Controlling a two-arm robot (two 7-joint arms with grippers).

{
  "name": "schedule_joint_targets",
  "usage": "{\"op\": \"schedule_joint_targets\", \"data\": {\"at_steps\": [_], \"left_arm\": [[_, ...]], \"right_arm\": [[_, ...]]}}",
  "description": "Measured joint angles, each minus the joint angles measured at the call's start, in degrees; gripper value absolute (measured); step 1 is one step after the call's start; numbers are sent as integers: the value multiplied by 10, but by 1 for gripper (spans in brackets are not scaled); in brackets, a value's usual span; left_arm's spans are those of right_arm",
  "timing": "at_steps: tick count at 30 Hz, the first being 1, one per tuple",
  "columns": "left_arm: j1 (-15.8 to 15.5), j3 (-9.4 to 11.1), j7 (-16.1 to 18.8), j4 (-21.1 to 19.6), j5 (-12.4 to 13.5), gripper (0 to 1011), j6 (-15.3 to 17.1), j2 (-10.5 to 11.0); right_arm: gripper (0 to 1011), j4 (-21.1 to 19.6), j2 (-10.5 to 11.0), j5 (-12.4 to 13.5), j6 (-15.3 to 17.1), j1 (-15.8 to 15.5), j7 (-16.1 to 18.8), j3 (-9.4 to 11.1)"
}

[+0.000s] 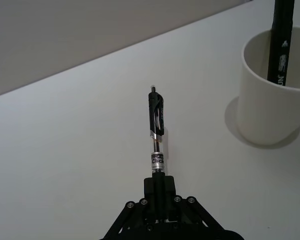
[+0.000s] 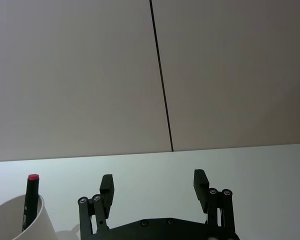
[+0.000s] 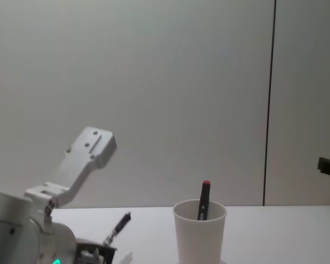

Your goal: Place the pen into the pen holder.

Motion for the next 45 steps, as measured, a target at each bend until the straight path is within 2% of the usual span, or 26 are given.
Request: {"op": "schedule_joint_targets", "data": {"at_steps": [11, 20, 32, 33, 38, 39, 42, 45], "left_arm": [[22, -5, 24, -43, 23, 126, -70, 13], [33, -7, 22, -62, 47, 126, -139, 21], [38, -10, -18, -67, 86, 126, -265, 29], [38, -10, -18, -67, 86, 126, -265, 29], [32, -10, -47, -57, 107, 126, -330, 27], [32, -10, -47, -57, 107, 126, -330, 27], [27, -9, -62, -50, 119, 126, -360, 24], [24, -9, -71, -46, 125, 126, -375, 23]], "right_arm": [[1001, 0, 0, 0, 0, 0, 0, 0], [1001, 0, 0, 0, 0, 0, 0, 0], [1001, 0, 0, 0, 0, 0, 0, 0], [1001, 0, 0, 0, 0, 0, 0, 0], [1001, 0, 0, 0, 0, 0, 0, 0], [1001, 0, 0, 0, 0, 0, 0, 0], [1001, 0, 0, 0, 0, 0, 0, 0], [1001, 0, 0, 0, 0, 0, 0, 0]]}}
